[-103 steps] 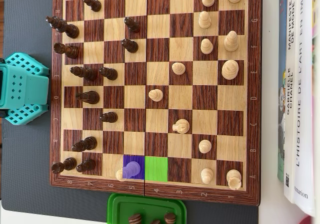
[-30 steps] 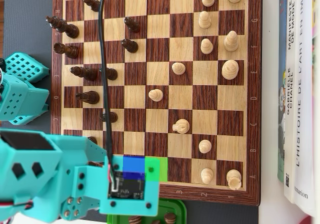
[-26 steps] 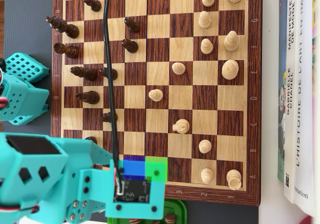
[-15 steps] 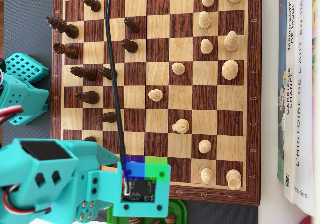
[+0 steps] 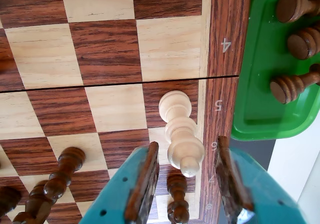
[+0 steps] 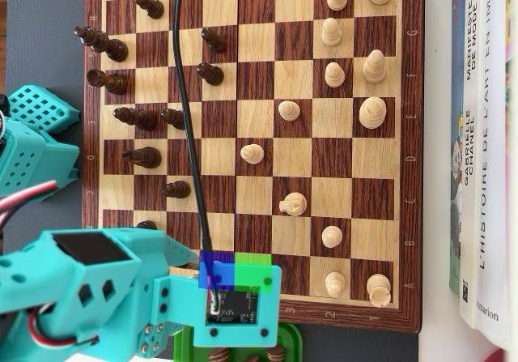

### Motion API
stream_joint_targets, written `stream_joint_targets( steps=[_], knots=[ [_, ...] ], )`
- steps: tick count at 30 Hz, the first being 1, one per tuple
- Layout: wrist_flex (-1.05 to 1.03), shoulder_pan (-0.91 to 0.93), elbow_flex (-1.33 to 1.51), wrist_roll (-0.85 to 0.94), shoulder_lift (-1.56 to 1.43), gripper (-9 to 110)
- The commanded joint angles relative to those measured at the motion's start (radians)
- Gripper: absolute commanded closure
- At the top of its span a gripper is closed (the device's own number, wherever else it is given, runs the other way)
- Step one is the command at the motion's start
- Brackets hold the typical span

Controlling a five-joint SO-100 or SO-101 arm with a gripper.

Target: Play chess

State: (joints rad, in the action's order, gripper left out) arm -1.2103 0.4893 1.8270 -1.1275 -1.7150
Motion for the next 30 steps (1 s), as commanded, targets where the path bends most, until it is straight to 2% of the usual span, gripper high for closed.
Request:
stream_joint_targets(
  steps=[1, 30],
  knots=[
    [0.009, 0.015, -0.046, 0.006, -0.003, 85],
    [0.008, 0.000, -0.100, 0.006, 0.064, 85]
  ],
)
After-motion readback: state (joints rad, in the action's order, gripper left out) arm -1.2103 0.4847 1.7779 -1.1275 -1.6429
